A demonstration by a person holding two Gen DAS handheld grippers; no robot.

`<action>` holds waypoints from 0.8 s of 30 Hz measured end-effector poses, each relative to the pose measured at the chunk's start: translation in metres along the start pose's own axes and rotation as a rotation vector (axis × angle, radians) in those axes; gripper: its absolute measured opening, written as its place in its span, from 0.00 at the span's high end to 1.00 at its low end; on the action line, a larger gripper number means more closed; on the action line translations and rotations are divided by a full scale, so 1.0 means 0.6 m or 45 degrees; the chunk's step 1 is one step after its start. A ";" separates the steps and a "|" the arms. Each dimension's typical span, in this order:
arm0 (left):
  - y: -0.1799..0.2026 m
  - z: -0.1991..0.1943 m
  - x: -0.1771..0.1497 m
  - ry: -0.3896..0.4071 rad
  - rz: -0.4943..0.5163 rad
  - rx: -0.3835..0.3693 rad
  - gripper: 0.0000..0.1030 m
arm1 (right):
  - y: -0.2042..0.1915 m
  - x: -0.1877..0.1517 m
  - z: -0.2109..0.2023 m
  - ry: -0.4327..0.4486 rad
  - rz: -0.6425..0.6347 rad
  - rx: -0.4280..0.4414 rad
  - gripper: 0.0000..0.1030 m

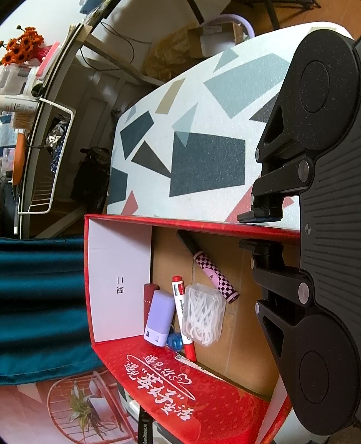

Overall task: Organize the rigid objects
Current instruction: 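Carry the white charger into the red box and release it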

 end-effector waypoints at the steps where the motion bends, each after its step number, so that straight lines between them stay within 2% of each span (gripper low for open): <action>1: 0.001 -0.002 0.002 0.005 0.003 -0.001 0.77 | 0.000 0.000 -0.001 0.000 0.000 -0.001 0.89; 7: 0.023 -0.019 0.027 0.062 0.060 -0.031 0.77 | 0.000 0.000 -0.001 0.001 0.003 0.001 0.89; 16: 0.102 -0.031 0.066 0.160 0.248 -0.147 0.77 | 0.000 0.000 -0.001 0.000 0.002 0.001 0.89; 24: 0.162 -0.004 0.060 0.155 0.365 -0.191 0.77 | 0.000 0.000 -0.001 0.000 0.001 0.002 0.89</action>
Point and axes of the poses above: each gripper's, at about its wrist camera, not at the fingertips, and z roughly the way its jaws point, y to its right, x to its top, the point moved 1 cm from there along z, roughly the way its jaws point, and after that the axes turned 1 degree about -z, right-handed, at the moved point
